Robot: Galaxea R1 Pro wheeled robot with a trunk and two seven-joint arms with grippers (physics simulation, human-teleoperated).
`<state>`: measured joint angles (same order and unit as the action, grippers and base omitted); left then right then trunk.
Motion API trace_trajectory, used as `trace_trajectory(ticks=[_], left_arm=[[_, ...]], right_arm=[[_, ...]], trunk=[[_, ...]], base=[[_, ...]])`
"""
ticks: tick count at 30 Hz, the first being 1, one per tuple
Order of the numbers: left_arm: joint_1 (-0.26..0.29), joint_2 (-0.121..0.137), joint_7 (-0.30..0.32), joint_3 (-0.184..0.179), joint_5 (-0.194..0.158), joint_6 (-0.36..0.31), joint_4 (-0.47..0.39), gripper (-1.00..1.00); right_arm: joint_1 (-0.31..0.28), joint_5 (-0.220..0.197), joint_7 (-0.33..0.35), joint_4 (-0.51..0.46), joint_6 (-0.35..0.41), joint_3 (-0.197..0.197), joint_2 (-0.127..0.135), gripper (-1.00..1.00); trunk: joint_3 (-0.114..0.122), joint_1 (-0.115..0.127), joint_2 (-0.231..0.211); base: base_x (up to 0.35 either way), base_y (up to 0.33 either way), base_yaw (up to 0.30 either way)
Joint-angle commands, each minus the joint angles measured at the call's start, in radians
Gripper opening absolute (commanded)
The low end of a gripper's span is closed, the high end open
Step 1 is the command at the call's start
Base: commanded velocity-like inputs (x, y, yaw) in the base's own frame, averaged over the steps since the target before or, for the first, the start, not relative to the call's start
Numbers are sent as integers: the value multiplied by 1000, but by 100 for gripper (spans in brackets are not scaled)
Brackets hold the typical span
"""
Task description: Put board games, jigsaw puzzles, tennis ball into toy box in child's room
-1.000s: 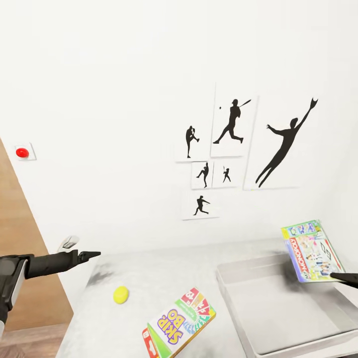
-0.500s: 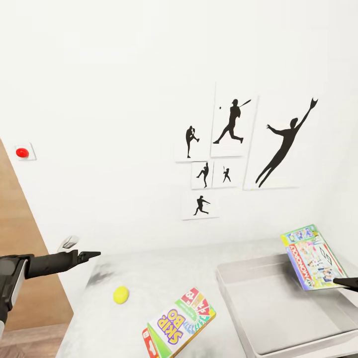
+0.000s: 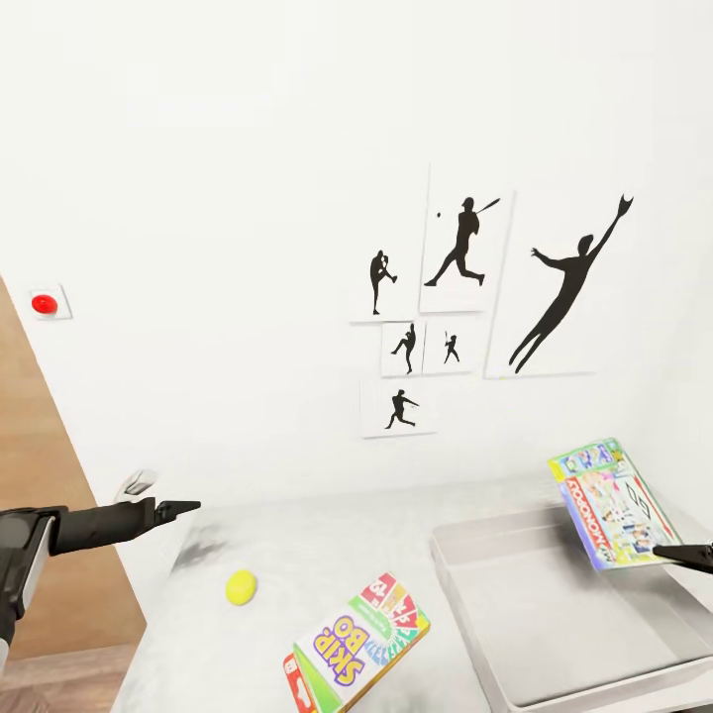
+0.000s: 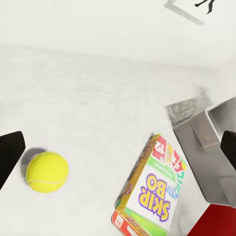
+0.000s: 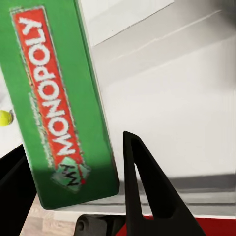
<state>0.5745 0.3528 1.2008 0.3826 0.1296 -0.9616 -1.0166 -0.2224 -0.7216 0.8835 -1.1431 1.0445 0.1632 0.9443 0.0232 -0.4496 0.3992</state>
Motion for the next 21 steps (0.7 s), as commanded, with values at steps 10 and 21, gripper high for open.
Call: trace_trajectory(ticks=[10, 21], left_arm=[[-27, -4, 48, 2, 8, -8, -119, 100], [-62, -5, 149, 2, 10, -6, -174, 100]], right_arm=[[0, -13, 6, -10, 3, -8, -1, -100], [0, -14, 7, -4, 3, -8, 0, -100]], trunk=[[-11, 0, 1], [-16, 0, 1]], base=[[0, -14, 0], [-40, -161, 0]])
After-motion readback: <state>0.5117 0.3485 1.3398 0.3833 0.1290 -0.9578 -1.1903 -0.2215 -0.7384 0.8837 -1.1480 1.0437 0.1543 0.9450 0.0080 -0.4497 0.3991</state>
